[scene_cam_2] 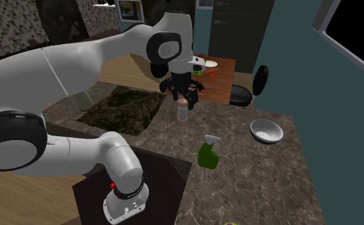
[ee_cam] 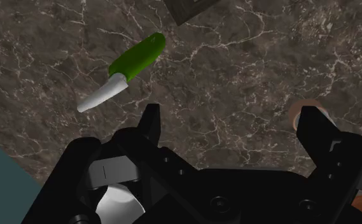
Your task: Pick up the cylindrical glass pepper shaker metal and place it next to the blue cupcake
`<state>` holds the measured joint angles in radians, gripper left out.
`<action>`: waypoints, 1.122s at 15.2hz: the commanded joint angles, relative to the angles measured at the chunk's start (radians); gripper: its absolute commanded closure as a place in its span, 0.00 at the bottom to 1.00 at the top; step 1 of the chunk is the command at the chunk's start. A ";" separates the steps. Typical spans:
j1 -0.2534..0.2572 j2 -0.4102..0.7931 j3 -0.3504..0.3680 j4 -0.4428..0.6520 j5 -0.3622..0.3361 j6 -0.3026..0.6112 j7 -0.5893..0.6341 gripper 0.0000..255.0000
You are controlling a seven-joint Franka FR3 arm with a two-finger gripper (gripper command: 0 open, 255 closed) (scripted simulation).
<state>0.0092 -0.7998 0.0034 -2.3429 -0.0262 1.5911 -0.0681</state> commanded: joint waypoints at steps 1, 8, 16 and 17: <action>0.000 0.000 0.000 0.000 0.000 0.000 0.000 0.00; 0.046 0.209 0.079 0.036 0.047 0.136 0.051 0.00; 0.088 0.477 0.165 0.142 0.067 0.258 0.108 0.00; 0.093 0.512 0.175 0.160 0.066 0.270 0.115 0.00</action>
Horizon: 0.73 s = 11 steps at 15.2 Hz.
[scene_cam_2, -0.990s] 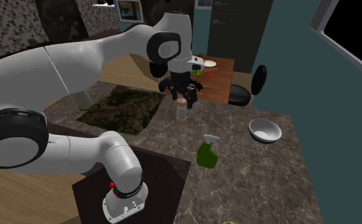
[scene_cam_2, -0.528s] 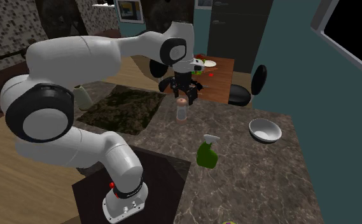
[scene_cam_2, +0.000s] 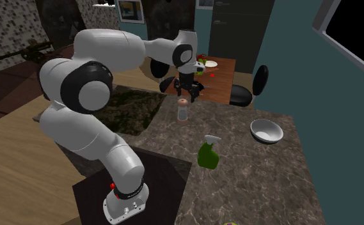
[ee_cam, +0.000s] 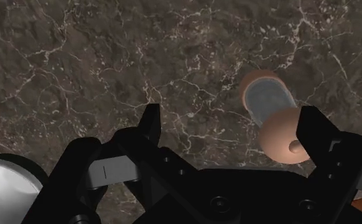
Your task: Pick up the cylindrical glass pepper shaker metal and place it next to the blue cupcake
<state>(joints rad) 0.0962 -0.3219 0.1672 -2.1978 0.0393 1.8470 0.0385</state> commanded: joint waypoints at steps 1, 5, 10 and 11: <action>0.011 0.070 0.021 0.034 -0.001 0.026 0.016 0.00; 0.032 0.214 0.058 0.121 -0.014 0.062 0.049 0.00; 0.065 0.400 0.095 0.253 -0.047 0.086 0.092 0.00; 0.066 0.402 0.095 0.255 -0.047 0.086 0.092 0.00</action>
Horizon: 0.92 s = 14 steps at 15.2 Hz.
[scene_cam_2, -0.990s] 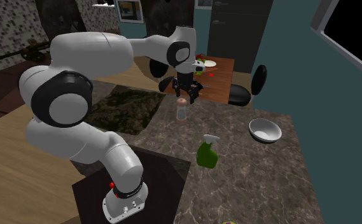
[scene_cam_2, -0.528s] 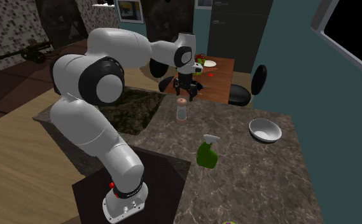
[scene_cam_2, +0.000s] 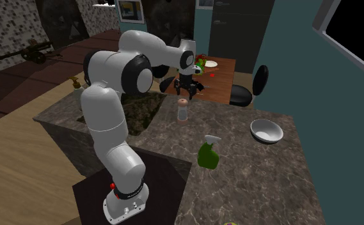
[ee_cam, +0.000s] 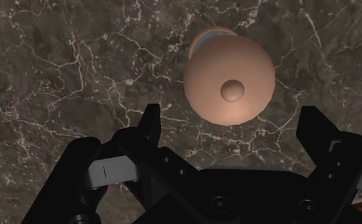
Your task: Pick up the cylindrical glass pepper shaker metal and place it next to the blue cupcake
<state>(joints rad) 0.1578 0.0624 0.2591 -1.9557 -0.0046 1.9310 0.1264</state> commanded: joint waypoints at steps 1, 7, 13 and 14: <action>0.004 0.020 0.003 0.002 -0.004 0.015 0.005 0.00; 0.006 0.043 0.003 -0.062 -0.011 0.101 0.010 0.00; 0.006 0.043 0.003 -0.062 -0.011 0.101 0.010 0.00; 0.006 0.043 0.003 -0.062 -0.011 0.101 0.010 0.00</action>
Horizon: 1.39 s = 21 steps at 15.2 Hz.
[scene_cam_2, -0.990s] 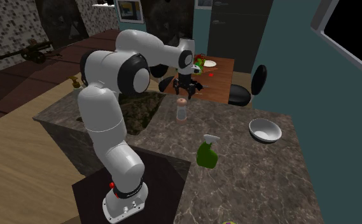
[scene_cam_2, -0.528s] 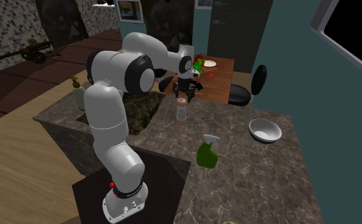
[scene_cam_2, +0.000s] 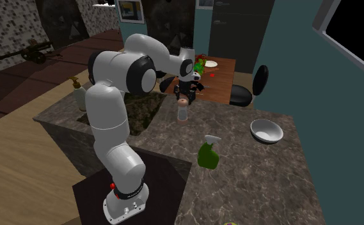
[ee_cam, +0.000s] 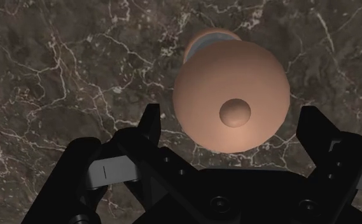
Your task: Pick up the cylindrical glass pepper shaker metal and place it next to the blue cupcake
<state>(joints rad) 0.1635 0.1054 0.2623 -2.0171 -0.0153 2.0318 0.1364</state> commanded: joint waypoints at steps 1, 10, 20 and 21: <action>0.000 0.000 0.000 0.000 0.000 0.000 0.000 0.00; 0.000 0.000 0.000 0.000 0.000 0.000 0.000 1.00; -0.002 -0.042 0.000 0.074 0.012 -0.114 -0.008 1.00; -0.002 -0.045 0.000 0.083 0.013 -0.127 -0.008 1.00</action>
<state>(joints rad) 0.1604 0.0638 0.2619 -1.9459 -0.0034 1.9207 0.1270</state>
